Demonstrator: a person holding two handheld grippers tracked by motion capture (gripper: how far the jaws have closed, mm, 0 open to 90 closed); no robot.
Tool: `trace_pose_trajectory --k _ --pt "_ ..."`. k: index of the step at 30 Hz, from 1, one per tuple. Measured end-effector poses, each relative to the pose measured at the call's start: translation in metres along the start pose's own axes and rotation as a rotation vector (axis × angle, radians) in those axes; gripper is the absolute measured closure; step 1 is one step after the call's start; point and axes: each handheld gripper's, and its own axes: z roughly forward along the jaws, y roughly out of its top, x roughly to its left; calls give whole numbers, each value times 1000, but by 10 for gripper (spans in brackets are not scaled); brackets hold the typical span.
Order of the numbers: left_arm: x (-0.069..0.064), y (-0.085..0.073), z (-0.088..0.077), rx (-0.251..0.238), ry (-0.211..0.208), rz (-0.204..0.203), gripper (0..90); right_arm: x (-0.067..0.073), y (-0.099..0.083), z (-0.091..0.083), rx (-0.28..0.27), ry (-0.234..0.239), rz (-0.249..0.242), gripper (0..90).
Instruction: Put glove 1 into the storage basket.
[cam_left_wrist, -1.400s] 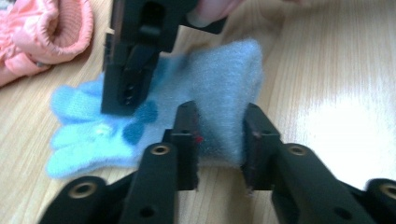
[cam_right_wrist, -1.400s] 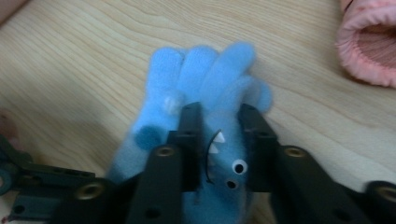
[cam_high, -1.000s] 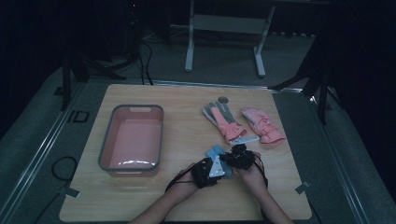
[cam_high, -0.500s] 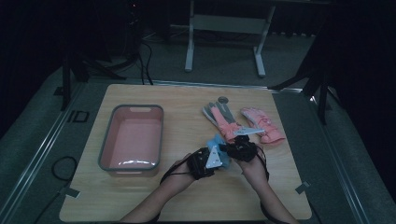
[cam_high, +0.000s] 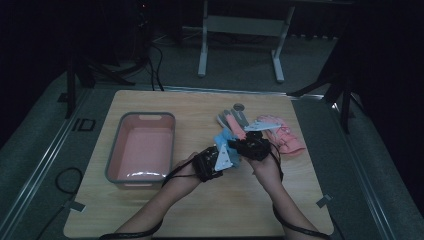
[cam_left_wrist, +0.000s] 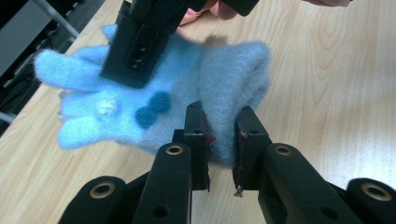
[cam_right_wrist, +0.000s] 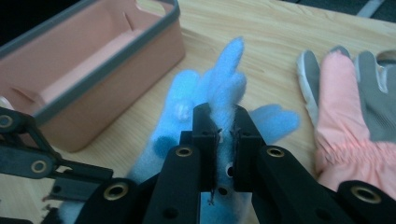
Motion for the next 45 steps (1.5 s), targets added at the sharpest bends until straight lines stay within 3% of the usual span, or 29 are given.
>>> trace_pose_trajectory --k 14,30,45 --pt "24 -24 -37 16 63 -35 790 26 36 26 3 57 -46 835" --pt "46 -75 -83 54 138 -114 790 80 72 79 25 145 -95 834" --pt "56 -123 -119 110 192 -185 790 127 91 126 63 213 -149 834"
